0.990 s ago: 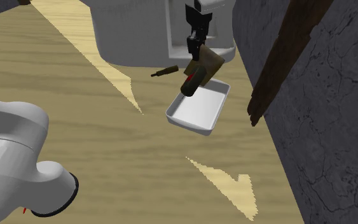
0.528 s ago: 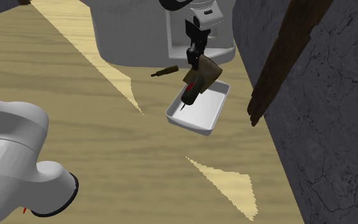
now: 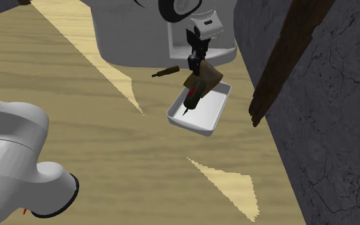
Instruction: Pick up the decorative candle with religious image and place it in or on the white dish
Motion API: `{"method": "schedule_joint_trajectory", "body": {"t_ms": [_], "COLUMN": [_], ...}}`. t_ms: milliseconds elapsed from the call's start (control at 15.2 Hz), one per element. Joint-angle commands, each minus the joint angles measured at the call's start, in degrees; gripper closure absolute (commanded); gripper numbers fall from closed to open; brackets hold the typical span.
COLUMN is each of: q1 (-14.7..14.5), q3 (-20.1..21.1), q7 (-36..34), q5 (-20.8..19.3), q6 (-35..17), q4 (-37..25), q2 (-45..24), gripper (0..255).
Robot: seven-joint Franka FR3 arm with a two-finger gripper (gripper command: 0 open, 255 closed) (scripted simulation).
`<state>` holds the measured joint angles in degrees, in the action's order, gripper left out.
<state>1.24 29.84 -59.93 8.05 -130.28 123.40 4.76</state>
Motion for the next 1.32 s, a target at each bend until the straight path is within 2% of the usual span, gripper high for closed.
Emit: {"method": "schedule_joint_trajectory", "body": {"t_ms": [0,198,264,594,858,1254], "q1": [0.02,0.02,0.02,0.02,0.28,0.26], "q3": [0.0,0.0,-0.03,0.0,-1.11,-1.13], "q7": [0.02,0.02,0.08,0.02,1.46,1.46], "q5": [-0.02,-0.02,0.08,-0.02,1.88,1.88], "q6": [0.13,0.13,0.23,0.13,7.3,7.3], "q4": [0.29,0.29,0.35,0.29,-2.96,-2.96], "q2": [-0.33,-0.33,-0.16,-0.33,3.87,3.87], "gripper": [255,255,0,0,0,0]}}
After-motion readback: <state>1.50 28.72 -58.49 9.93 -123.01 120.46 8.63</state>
